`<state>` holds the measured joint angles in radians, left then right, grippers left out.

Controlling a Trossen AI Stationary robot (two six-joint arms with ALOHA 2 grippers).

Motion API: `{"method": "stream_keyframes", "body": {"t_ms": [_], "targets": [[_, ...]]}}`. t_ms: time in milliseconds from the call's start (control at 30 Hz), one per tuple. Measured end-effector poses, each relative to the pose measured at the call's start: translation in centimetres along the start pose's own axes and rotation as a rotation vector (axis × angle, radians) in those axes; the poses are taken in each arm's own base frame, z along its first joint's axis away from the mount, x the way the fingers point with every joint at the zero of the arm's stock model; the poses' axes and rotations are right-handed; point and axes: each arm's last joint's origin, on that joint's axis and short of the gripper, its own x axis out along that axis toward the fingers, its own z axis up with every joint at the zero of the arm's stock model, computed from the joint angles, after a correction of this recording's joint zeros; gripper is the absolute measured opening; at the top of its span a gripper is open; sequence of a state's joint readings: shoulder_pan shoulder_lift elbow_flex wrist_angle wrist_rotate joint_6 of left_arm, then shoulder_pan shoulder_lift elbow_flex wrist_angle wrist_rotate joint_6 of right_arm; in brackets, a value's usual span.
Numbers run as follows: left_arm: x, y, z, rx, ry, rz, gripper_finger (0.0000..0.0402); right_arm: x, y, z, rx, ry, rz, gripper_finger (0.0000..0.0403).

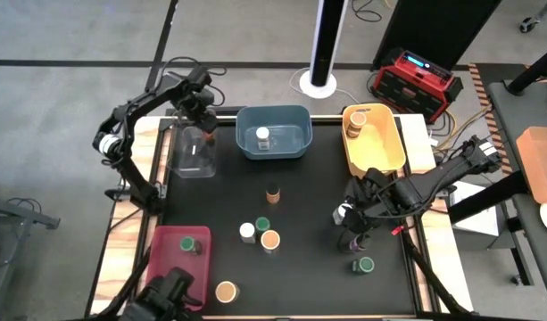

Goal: Sort spices by type
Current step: Put the bottom black seasoning bottle into the transparent bin

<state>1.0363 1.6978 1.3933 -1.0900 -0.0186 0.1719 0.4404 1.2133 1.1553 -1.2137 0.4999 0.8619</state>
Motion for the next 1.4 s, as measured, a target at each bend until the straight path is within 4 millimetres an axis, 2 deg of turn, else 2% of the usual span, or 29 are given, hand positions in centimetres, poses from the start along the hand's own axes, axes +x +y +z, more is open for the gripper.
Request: {"method": "stream_keyframes", "body": {"t_ms": [333, 600, 800, 1033, 1400], "targets": [[0.8, 0.1, 0.2, -0.004, 0.023, 0.022, 0.0189, 0.0, 0.0, 0.0, 0.002, -0.001, 0.001, 0.0311], [1.8, 0.2, 0.6, -0.007, 0.041, 0.019, 0.0189, 0.0, 0.0, 0.0, 0.001, -0.001, 0.002, 0.0302], [2.4, 0.2, 0.8, -0.009, 0.052, 0.018, 0.0204, 0.0, 0.0, 0.0, 0.001, 0.000, 0.002, 0.0312], [2.5, 0.2, 0.9, -0.012, 0.044, 0.019, 0.0226, 0.0, 0.0, 0.0, 0.000, 0.000, 0.002, 0.0329], [2.5, 0.2, 0.8, -0.015, 0.052, 0.018, 0.0230, 0.0, 0.0, 0.0, 0.001, 0.001, 0.002, 0.0328]]}}
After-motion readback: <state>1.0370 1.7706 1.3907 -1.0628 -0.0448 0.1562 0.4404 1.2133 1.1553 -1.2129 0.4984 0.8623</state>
